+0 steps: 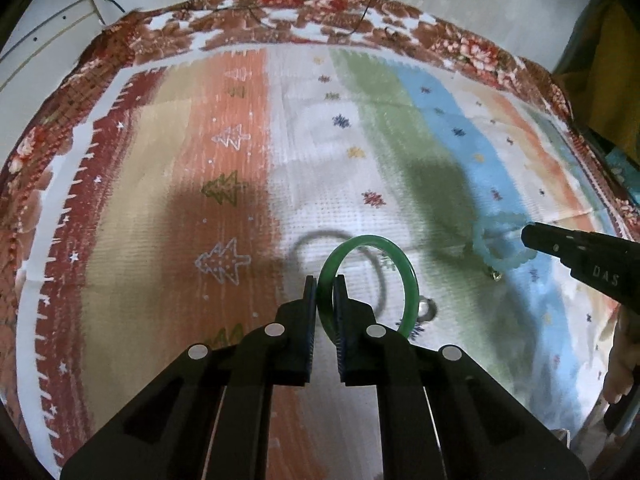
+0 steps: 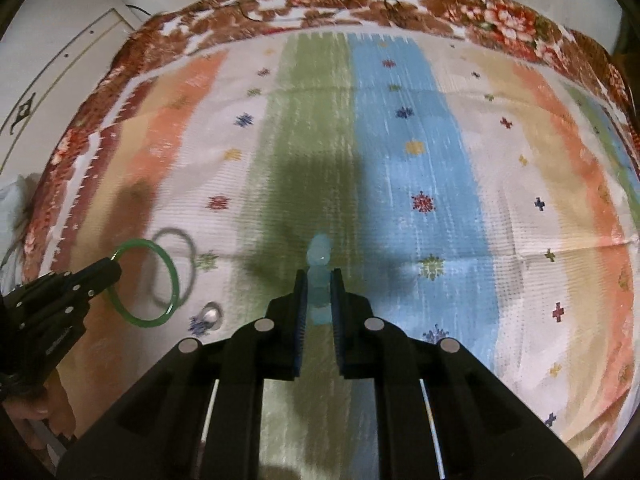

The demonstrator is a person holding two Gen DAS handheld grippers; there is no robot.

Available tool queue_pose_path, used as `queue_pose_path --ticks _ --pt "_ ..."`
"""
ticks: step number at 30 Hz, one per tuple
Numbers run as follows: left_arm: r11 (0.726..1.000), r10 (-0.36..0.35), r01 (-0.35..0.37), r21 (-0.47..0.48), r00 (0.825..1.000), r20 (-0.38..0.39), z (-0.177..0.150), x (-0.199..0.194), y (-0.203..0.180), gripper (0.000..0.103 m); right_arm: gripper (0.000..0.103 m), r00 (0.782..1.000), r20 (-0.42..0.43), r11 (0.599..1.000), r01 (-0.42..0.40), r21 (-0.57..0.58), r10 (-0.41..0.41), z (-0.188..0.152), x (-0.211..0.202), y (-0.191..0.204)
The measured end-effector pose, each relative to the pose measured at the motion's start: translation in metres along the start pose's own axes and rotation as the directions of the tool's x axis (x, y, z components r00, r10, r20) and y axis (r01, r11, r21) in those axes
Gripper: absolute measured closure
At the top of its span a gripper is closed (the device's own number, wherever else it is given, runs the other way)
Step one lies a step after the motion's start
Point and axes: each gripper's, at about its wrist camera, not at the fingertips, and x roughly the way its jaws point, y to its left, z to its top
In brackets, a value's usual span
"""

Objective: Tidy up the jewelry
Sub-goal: 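Carry both pieces over the tin and open both tools to drop them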

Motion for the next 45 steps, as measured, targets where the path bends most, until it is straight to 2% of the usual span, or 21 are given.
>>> queue_pose_path --ticks 10,17,34,45 --pt "1.0 -0.001 0.0 0.012 0.999 0.045 -0.012 -0.036 -0.007 0.095 0.09 0.999 0.04 0.999 -0.031 -0.032 0.032 -0.013 -0.033 0.014" --pt "0.999 -0.029 0.026 0.038 0.997 0.072 -0.027 -0.06 -0.021 0.095 0.09 0.997 0.047 0.998 -0.054 -0.033 0.056 -0.03 -0.05 0.016" --pt "0.994 -0.07 0.062 0.088 0.993 0.095 -0.058 -0.092 -0.042 0.094 0.09 0.986 0.098 0.991 -0.127 -0.052 0.131 -0.082 -0.104 0.018" --pt "0.991 -0.099 0.087 0.1 0.988 0.121 -0.075 -0.112 -0.048 0.094 0.09 0.979 0.132 0.986 -0.147 -0.083 0.157 -0.106 -0.13 0.021"
